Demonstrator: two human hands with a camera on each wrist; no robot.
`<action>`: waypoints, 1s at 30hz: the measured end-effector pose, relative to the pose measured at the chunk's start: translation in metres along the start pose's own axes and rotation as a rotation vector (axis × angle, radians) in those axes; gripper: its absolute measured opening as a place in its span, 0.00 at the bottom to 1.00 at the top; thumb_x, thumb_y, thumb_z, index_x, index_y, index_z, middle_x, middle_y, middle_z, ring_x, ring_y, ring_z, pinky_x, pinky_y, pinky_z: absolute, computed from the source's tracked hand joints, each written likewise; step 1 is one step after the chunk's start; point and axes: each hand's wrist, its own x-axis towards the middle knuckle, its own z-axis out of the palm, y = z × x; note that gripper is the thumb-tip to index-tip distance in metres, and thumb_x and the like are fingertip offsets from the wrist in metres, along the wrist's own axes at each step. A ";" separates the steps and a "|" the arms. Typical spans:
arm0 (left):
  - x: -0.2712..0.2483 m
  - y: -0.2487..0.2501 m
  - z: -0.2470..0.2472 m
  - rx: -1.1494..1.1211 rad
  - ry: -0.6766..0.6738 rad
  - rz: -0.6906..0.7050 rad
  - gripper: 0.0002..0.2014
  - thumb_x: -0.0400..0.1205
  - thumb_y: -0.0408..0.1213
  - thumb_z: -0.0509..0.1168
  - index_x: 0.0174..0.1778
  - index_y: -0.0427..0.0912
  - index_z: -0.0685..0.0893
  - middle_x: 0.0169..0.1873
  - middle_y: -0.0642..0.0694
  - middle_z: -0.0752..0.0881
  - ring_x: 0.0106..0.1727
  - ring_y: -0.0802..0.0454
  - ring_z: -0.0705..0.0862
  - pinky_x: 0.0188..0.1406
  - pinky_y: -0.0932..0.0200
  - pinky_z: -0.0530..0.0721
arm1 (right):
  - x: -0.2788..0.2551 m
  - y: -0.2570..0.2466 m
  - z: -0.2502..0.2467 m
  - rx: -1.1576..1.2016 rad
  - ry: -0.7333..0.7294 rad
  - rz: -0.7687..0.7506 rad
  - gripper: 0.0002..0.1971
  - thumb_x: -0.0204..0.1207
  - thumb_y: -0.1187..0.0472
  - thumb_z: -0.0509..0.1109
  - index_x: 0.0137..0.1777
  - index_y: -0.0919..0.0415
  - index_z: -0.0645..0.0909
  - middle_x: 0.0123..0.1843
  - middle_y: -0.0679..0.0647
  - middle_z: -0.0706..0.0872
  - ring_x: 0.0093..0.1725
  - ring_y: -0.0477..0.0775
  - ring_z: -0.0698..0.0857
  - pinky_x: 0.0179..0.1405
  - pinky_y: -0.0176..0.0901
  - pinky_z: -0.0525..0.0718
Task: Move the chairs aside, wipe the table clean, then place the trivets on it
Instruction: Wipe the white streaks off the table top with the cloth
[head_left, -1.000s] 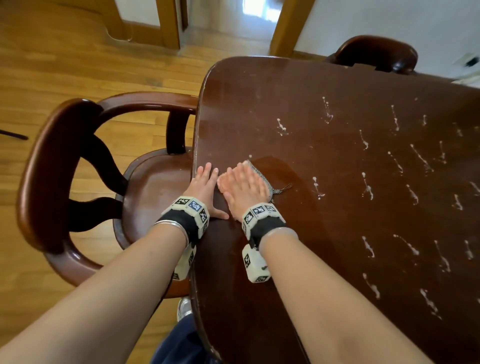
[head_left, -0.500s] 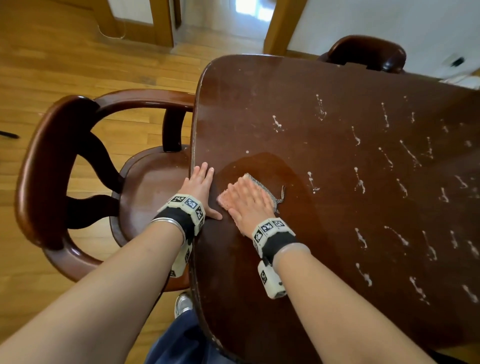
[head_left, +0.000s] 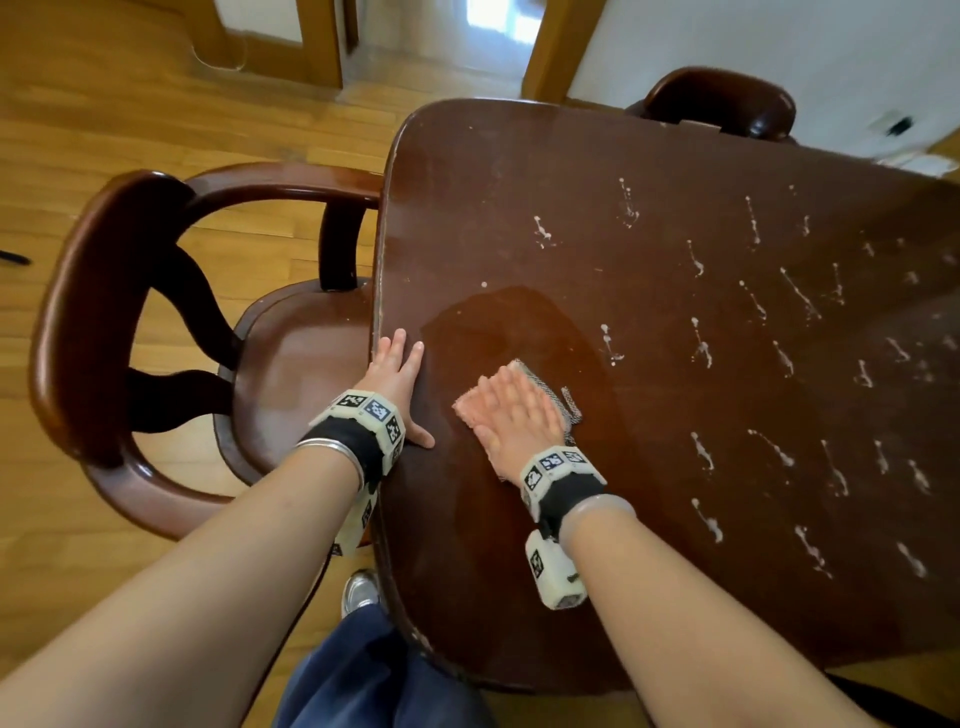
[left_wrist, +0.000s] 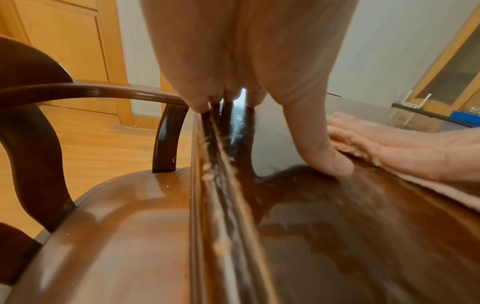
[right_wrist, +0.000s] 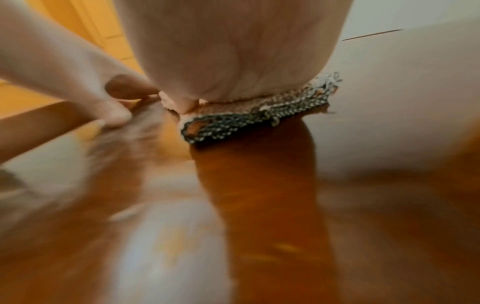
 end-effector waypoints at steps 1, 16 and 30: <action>-0.004 0.001 0.004 -0.008 -0.002 -0.001 0.65 0.66 0.52 0.79 0.83 0.42 0.35 0.81 0.43 0.30 0.82 0.44 0.32 0.81 0.52 0.44 | -0.002 0.008 -0.001 0.027 -0.010 0.052 0.31 0.87 0.46 0.41 0.81 0.44 0.25 0.82 0.47 0.23 0.82 0.51 0.26 0.83 0.56 0.34; -0.017 0.004 0.021 -0.025 0.009 -0.036 0.66 0.65 0.52 0.80 0.83 0.44 0.35 0.81 0.44 0.30 0.83 0.45 0.33 0.82 0.49 0.46 | -0.029 0.030 0.012 0.070 -0.009 0.160 0.31 0.87 0.47 0.41 0.82 0.49 0.26 0.83 0.50 0.23 0.81 0.53 0.25 0.83 0.56 0.35; 0.003 0.003 0.001 -0.034 0.013 -0.031 0.59 0.70 0.56 0.75 0.83 0.46 0.38 0.82 0.42 0.33 0.83 0.42 0.35 0.82 0.48 0.46 | 0.015 0.047 -0.009 -0.001 0.043 0.159 0.33 0.87 0.45 0.42 0.83 0.56 0.30 0.84 0.55 0.27 0.83 0.56 0.29 0.83 0.53 0.36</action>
